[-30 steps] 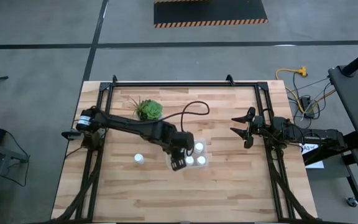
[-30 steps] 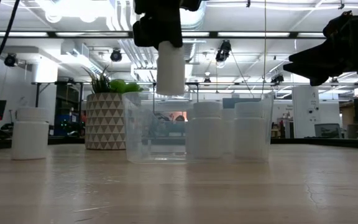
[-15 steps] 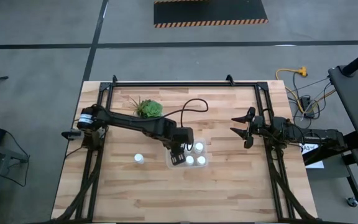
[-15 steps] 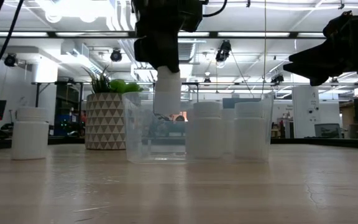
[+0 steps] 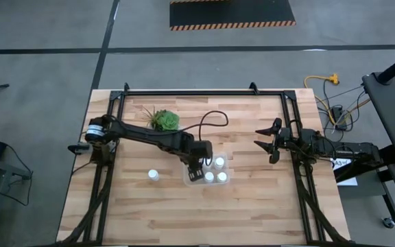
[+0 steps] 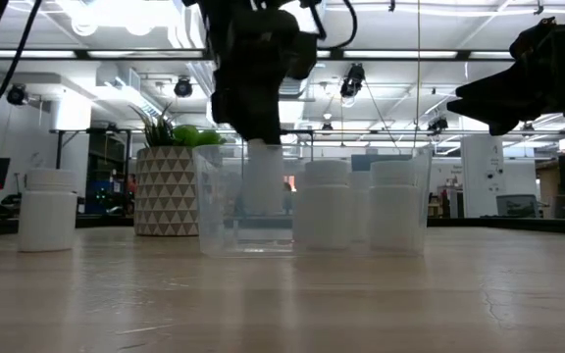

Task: Pick and place pill bottles into a basket
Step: Put the white pill bottle into the transparent bin

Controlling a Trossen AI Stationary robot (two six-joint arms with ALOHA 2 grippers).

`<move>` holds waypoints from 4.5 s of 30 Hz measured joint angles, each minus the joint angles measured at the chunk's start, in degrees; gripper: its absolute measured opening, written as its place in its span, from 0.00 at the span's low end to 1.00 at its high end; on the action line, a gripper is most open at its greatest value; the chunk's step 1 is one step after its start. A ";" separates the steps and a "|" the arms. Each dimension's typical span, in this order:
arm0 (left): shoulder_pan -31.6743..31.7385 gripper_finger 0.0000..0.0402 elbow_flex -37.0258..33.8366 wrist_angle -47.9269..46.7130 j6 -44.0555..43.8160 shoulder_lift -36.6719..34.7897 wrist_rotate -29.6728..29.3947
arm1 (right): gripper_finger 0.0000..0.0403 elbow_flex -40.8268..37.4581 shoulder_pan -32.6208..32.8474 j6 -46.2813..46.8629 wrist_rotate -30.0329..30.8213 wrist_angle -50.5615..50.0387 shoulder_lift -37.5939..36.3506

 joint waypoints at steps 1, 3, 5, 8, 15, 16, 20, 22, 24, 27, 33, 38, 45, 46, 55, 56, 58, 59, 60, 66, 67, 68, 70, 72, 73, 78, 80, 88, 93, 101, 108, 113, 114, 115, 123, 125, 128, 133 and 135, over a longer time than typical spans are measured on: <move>0.22 0.36 -0.60 -0.14 0.00 -0.06 0.00 | 0.53 -0.01 0.00 0.00 -0.01 0.00 0.00; 0.57 0.36 -1.48 -0.43 0.00 -0.27 0.01 | 0.53 0.00 0.00 0.00 0.00 0.00 0.00; 0.83 0.36 -2.02 -0.33 0.03 -0.45 0.12 | 0.53 0.00 0.00 0.00 0.00 0.00 0.00; 1.00 0.36 -2.70 0.04 0.35 -0.45 0.29 | 0.53 0.00 0.00 0.00 0.00 0.00 0.00; 1.50 0.36 -4.70 1.18 1.16 -0.51 0.66 | 0.53 -0.02 0.00 0.00 -0.02 0.00 0.00; 1.53 0.36 -4.97 1.17 1.19 -0.51 0.66 | 0.53 0.00 0.00 0.00 -0.02 0.00 0.00; 1.55 0.36 -5.52 1.17 1.24 -0.51 0.67 | 0.53 0.00 0.00 0.00 -0.02 0.00 0.00; 1.55 0.36 -5.52 1.23 1.58 -0.53 0.68 | 0.53 0.00 0.00 0.00 0.00 0.00 0.00; 1.60 0.36 -5.53 1.22 1.80 -0.53 0.68 | 0.53 0.00 0.02 0.00 -0.02 0.00 0.00; 1.71 0.36 -5.56 1.21 2.63 -0.53 0.66 | 0.53 0.00 0.01 0.00 -0.01 0.00 0.00; 2.02 0.39 -5.56 1.21 2.73 -0.53 0.63 | 0.53 0.00 0.02 0.00 -0.02 0.00 0.00; 2.21 0.40 -5.56 1.19 2.73 -0.53 0.61 | 0.53 0.00 0.02 0.00 -0.01 0.00 0.00; 2.21 0.40 -5.56 1.17 2.67 -0.53 0.61 | 0.53 -0.01 0.02 0.00 -0.02 0.00 0.00; 2.21 0.40 -5.56 1.17 2.61 -0.53 0.61 | 0.53 0.00 0.02 0.00 -0.02 0.00 0.00; 2.19 0.41 -5.56 1.17 2.55 -0.53 0.56 | 0.53 0.00 0.02 0.00 0.00 0.00 0.00; 2.19 0.41 -5.56 1.17 2.54 -0.53 0.52 | 0.53 0.00 0.02 0.00 -0.02 0.00 0.00; 2.19 0.41 -5.56 1.17 2.51 -0.53 0.17 | 0.53 0.00 0.02 0.00 -0.02 0.00 0.00; 2.19 0.41 -5.56 1.17 2.47 -0.53 -0.27 | 0.53 0.00 0.02 0.00 -0.02 0.00 0.00; 2.19 0.41 -5.56 1.19 2.45 -0.53 -0.55 | 0.53 -0.01 0.02 0.00 -0.01 0.00 0.00; 2.19 0.42 -5.56 1.23 2.45 -0.53 -0.74 | 0.53 0.00 0.02 0.00 -0.02 0.00 0.00; 2.19 0.44 -5.56 1.27 2.45 -0.53 -0.74 | 0.53 0.00 0.02 0.00 0.00 0.00 0.00; 2.19 0.45 -5.56 1.35 2.45 -0.53 -0.74 | 0.53 -0.01 0.02 0.00 -0.02 0.00 0.00; 2.19 0.48 -5.56 1.50 2.45 -0.53 -0.76 | 0.53 0.00 0.02 0.00 -0.02 0.00 0.00; 2.19 0.52 -5.56 1.49 2.45 -0.53 -0.76 | 0.53 0.00 0.02 0.00 -0.01 0.00 0.00; 2.19 0.53 -5.56 1.47 2.45 -0.53 -0.76 | 0.53 -0.02 0.02 0.00 -0.02 0.00 0.00; 2.19 0.57 -5.56 1.54 2.28 -0.53 -0.74 | 0.53 0.00 0.02 0.00 -0.02 0.00 0.00; 2.19 0.57 -5.56 1.53 1.21 -0.73 -0.72 | 0.53 0.00 0.02 0.00 -0.02 0.00 0.00; 2.10 0.57 -2.73 1.40 -3.43 -3.81 0.67 | 0.53 0.00 0.04 0.00 0.00 0.00 0.00; 1.73 0.57 -1.63 1.11 -5.80 -7.47 0.68 | 0.53 0.00 0.04 0.00 -0.01 0.00 0.00; -0.11 0.57 -1.71 -0.03 -9.41 -16.07 0.66 | 0.53 -0.01 0.02 0.00 -0.02 0.00 -0.02; -2.60 0.57 -1.74 -0.96 -9.16 -22.67 0.50 | 0.53 0.00 0.00 0.00 -0.02 0.00 -0.02; -4.75 0.57 -1.76 -2.81 -8.37 -26.29 0.38 | 0.53 -0.02 0.00 0.00 0.00 0.00 0.00; -5.23 0.57 -1.76 -3.83 -8.04 -26.79 0.28 | 0.53 0.00 0.00 0.00 0.00 0.00 0.00; -5.77 0.57 -1.76 -5.07 -7.96 -27.20 0.23 | 0.53 0.00 0.00 0.00 -0.02 0.00 0.00; -8.86 0.57 -4.19 -12.43 -7.93 -29.74 -0.65 | 0.53 -0.01 0.00 0.00 0.00 0.00 0.00; -9.52 0.57 -5.66 -12.48 -7.94 -30.23 -1.92 | 0.53 -0.02 0.00 0.00 -0.02 0.00 0.00; -10.32 0.57 -8.14 -12.45 -8.01 -31.14 -3.56 | 0.53 0.00 0.00 0.00 -0.02 0.00 0.00; -10.87 0.57 -13.61 -12.37 -10.96 -33.03 -4.65 | 0.53 -0.02 0.00 0.00 -0.02 0.00 0.00; -11.10 0.57 -15.84 -12.43 -12.31 -34.01 -4.81 | 0.53 0.00 0.00 0.00 0.00 0.00 0.00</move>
